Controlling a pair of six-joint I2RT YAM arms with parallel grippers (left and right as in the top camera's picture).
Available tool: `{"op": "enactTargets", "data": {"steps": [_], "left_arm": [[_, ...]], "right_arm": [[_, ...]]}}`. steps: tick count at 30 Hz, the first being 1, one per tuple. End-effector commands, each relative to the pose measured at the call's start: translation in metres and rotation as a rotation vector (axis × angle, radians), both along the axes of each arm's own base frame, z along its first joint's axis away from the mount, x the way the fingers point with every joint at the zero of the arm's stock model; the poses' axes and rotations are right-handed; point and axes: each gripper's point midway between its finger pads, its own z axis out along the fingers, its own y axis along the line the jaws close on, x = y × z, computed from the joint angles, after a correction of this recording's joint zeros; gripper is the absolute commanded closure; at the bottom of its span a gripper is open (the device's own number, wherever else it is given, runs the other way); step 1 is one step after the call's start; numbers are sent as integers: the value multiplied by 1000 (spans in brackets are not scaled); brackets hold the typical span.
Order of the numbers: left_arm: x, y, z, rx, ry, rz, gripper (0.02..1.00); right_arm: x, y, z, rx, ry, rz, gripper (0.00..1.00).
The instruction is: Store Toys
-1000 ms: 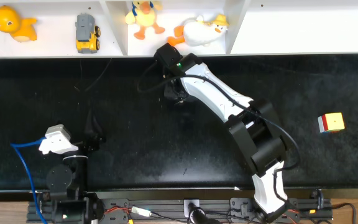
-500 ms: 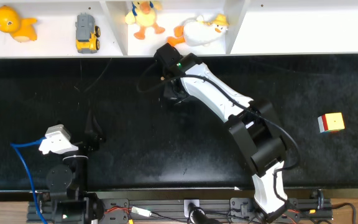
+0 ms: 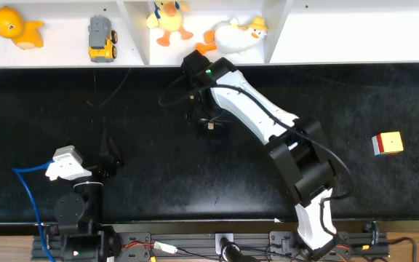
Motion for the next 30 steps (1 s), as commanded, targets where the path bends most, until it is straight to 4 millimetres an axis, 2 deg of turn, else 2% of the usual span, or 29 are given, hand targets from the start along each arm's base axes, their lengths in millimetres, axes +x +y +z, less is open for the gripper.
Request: {"op": "enactTargets", "data": {"steps": [1,8,12,16,20,24,30], "left_arm": [[0,-1,1,-3,-7,-5,23],[0,-1,1,-3,-7,-5,23],[0,-1,1,-3,-7,-5,20],[0,-1,1,-3,-7,-5,20],[0,-1,1,-3,-7,-5,20],[0,-1,1,-3,-7,-5,20],[0,-1,1,-3,-7,-5,23]], "right_arm": [[-15,7,51,34,-40,-13,956],[-51,-26,108,-44,-67,-141,954],[-57,-55,137,-85,-134,-203,956],[-58,-90,158,-134,-181,-261,956],[-49,-129,170,-180,-216,-338,956],[-33,-165,172,-209,-230,-402,956],[6,-213,175,-188,-307,-461,956]]}}
